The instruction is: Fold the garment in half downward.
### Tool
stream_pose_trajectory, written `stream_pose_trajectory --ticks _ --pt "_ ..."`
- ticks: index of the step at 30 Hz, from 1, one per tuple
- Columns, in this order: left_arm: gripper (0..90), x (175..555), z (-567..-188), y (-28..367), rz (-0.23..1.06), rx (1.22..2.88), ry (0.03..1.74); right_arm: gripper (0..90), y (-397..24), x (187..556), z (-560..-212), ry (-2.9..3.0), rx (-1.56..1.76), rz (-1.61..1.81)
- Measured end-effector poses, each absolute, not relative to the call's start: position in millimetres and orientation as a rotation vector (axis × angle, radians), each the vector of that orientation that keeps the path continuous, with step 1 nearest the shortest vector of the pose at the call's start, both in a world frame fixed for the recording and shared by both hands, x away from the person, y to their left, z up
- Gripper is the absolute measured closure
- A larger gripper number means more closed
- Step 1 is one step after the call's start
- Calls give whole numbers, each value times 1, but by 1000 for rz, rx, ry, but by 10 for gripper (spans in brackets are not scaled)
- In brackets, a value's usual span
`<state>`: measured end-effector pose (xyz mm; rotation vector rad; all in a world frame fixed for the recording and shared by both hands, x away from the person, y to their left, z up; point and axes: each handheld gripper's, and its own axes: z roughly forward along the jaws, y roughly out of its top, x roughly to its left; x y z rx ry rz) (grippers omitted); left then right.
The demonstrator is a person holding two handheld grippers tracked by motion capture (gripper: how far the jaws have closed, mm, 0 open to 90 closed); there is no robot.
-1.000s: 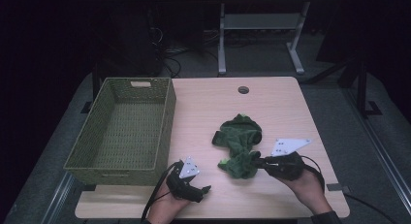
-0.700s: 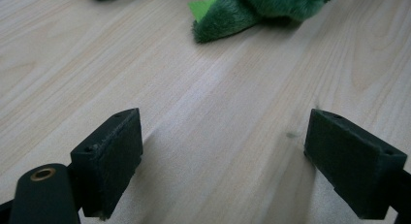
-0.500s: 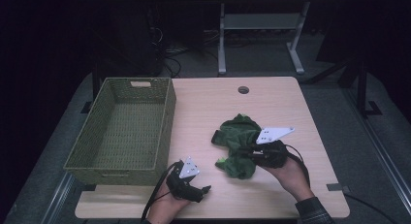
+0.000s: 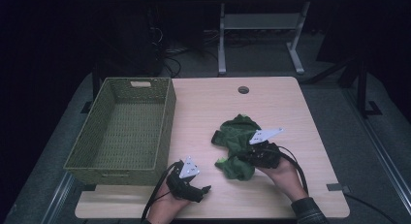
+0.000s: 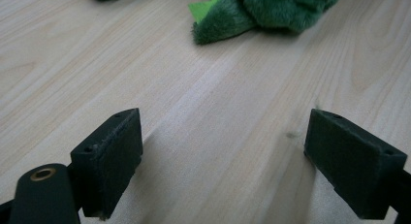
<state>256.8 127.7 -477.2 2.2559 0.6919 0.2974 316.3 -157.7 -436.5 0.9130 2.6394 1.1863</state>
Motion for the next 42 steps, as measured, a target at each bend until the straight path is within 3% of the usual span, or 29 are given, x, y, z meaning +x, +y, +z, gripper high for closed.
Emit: stream_pose_trajectory --ticks 11,15,31,35,42 --pt "129 257 -477 127 294 2255 692 854 -147 317 -456 2707 948 1081" --pt "124 258 -477 127 287 2256 685 755 -155 319 -447 2669 970 1132" --pt "136 269 -458 117 264 2260 657 597 -193 317 -415 2515 1016 1252" --pt "136 274 -452 115 254 2251 643 522 -200 319 -411 2499 1040 1242" --pt "142 295 -431 105 244 2230 617 500 -211 328 -405 2474 1053 1249"
